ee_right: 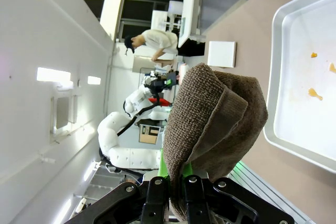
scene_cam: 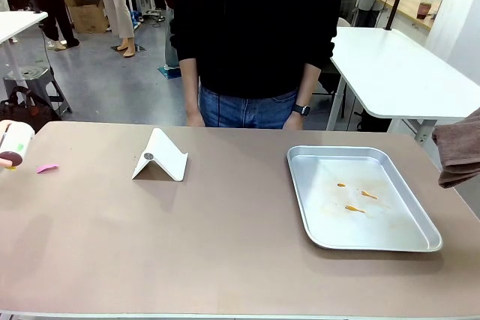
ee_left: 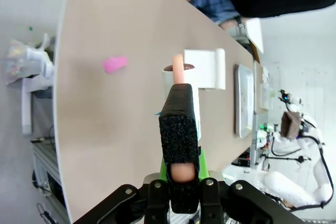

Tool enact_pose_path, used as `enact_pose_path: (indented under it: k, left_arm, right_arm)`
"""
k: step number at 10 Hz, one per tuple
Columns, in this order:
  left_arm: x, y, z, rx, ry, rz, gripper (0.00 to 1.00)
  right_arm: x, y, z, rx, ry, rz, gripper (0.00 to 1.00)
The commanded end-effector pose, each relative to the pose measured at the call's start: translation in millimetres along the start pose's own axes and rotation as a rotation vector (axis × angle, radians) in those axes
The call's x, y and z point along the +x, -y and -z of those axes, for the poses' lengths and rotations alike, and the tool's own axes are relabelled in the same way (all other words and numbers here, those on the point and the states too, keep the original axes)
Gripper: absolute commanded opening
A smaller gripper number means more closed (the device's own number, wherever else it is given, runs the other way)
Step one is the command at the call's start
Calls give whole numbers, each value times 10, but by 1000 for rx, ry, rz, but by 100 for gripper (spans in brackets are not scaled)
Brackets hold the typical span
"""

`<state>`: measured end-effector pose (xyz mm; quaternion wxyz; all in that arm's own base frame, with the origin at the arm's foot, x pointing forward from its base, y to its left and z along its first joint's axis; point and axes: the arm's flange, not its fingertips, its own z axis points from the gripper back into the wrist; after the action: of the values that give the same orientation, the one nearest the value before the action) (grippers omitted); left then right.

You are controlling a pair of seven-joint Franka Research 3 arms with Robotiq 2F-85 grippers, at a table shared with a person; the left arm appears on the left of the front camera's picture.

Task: Clean the surface of the table.
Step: If a person points to the right, clean the right side of the table with your right hand, and if they point to the left, clean the left side with your left hand.

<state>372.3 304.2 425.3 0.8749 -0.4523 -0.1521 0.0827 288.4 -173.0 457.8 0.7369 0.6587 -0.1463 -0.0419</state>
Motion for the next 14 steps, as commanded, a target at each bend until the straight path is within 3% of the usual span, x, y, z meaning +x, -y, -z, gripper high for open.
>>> enact_pose_path:
  k: [1,4,7,14]
  left_arm:
    - [206,1,-37,-5,29,-29,21]
    - [347,-284,61,91,17,-155,21]
    - [413,-478,223,79,-76,-284,21]
    - [261,-525,763,220,-124,-265,21]
  right_arm:
    - [-10,-23,-9,10,-3,-5,3]
    - [-10,-23,-9,10,-3,-5,3]
    - [-10,-23,-9,10,-3,-5,3]
    - [-10,-23,-9,10,-3,-5,3]
